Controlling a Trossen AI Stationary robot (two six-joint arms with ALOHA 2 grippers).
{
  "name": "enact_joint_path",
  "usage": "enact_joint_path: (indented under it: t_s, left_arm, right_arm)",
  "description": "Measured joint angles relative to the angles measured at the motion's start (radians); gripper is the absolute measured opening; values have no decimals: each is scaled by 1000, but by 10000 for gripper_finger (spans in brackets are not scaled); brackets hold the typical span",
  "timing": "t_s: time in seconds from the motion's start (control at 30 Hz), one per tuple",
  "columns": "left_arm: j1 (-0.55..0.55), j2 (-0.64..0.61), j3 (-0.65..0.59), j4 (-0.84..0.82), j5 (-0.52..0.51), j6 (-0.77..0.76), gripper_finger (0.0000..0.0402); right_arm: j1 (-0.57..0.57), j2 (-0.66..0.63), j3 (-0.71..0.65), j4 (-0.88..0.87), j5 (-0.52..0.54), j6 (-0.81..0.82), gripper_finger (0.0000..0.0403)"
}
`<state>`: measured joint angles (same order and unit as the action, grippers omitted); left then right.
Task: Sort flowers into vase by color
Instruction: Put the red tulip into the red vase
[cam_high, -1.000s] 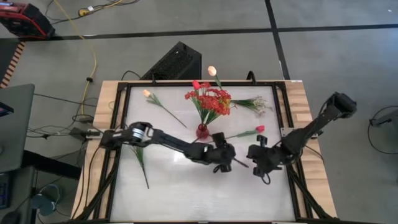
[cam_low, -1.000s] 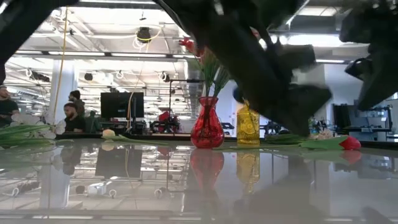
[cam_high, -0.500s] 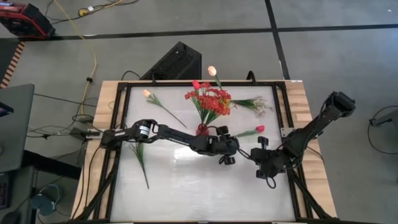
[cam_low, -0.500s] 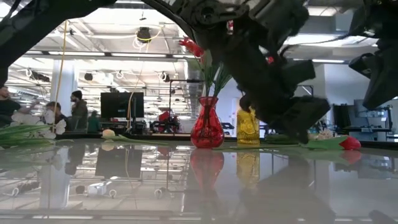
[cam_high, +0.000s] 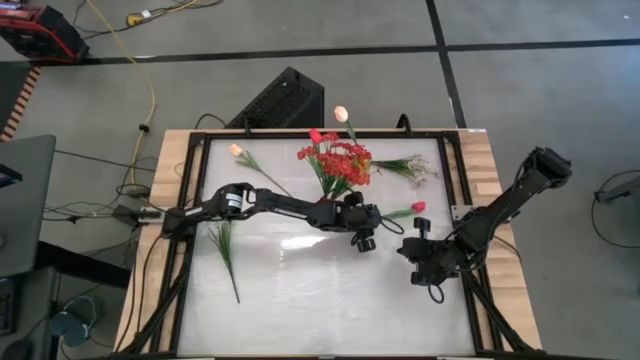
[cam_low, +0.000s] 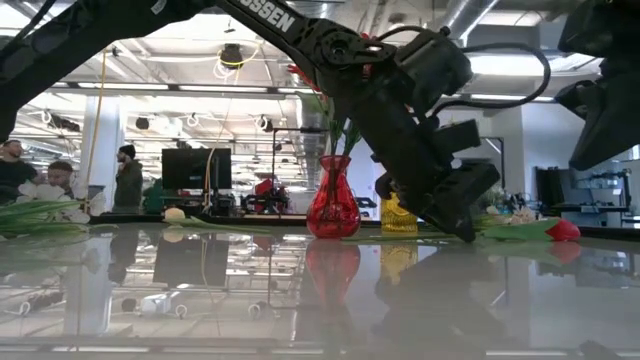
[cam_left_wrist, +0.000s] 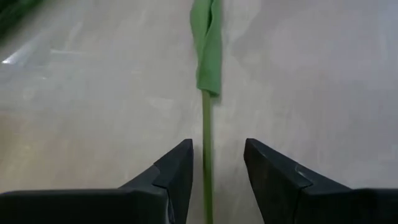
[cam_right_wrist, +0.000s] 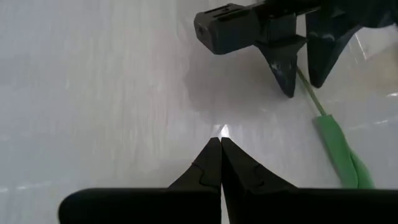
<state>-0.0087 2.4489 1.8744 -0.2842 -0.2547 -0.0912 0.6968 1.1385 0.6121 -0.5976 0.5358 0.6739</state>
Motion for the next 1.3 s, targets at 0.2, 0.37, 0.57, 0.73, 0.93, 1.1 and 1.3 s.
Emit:
enact_joint_path:
  t_s: [0.2, 0.37, 0.57, 0.73, 0.93, 1.1, 1.3]
  left_arm:
    - [-2, 0, -6, -14, 30, -4, 79]
    - [-10, -3, -7, -25, 85, 1, 9]
    - [-71, -83, -15, -179, 47, 19, 1]
    - [-130, -152, -16, -286, -96, 3, 0]
    - [-205, -209, -15, -304, -271, -11, 0]
    - [-232, -304, -139, -297, -392, -68, 0]
    - [-232, -547, -536, 5, -380, -130, 0]
  right_arm:
    - [-7, 0, 0, 0, 7, -13, 28]
    - [-1, 0, 0, -1, 9, -14, 28]
    - [62, -45, 0, 8, -8, 31, 28]
    - [155, -72, 0, 118, 35, 25, 27]
    - [271, -71, 0, 205, 155, 25, 27]
    - [350, -65, 0, 272, 234, 25, 27]
    - [414, 16, 0, 314, 377, 23, 27]
